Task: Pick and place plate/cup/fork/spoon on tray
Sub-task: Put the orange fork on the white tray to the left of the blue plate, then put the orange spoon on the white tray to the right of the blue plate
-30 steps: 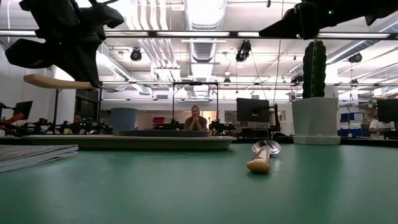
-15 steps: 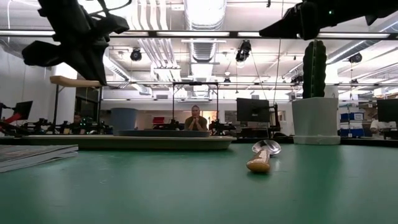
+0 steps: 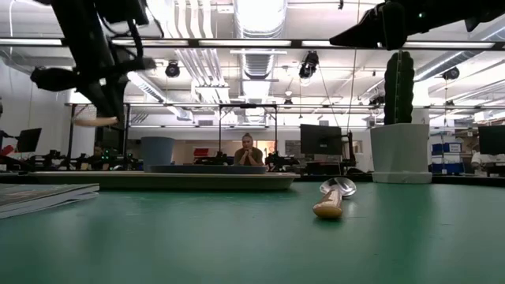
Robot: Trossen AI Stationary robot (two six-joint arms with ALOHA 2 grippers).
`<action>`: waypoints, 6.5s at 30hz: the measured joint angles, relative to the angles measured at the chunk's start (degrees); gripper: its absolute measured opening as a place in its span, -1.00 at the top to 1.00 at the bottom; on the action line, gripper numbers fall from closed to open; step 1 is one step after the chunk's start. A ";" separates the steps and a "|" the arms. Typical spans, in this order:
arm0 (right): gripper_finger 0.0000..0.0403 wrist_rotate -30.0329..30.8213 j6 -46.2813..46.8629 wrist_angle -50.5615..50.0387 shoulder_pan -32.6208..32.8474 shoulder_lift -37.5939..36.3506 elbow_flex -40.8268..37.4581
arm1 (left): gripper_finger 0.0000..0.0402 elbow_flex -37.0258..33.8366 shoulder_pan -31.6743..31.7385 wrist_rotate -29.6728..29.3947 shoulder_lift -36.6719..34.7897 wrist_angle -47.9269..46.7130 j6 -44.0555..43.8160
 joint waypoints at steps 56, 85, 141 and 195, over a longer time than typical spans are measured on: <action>0.73 0.00 1.93 -2.65 0.00 -1.05 0.48 | 0.69 -10.24 20.04 7.59 -7.85 12.60 23.83; 0.73 -0.02 -3.09 1.12 0.00 -1.07 0.59 | 0.69 -9.95 -11.63 0.55 10.59 74.09 31.76; 0.73 -31.14 34.60 -12.34 3.53 -0.55 0.18 | 0.69 -9.95 -11.81 4.39 6.85 72.08 53.05; 0.73 15.21 27.31 4.02 22.77 22.83 4.43 | 0.69 -10.10 -11.51 4.57 -0.04 71.53 82.40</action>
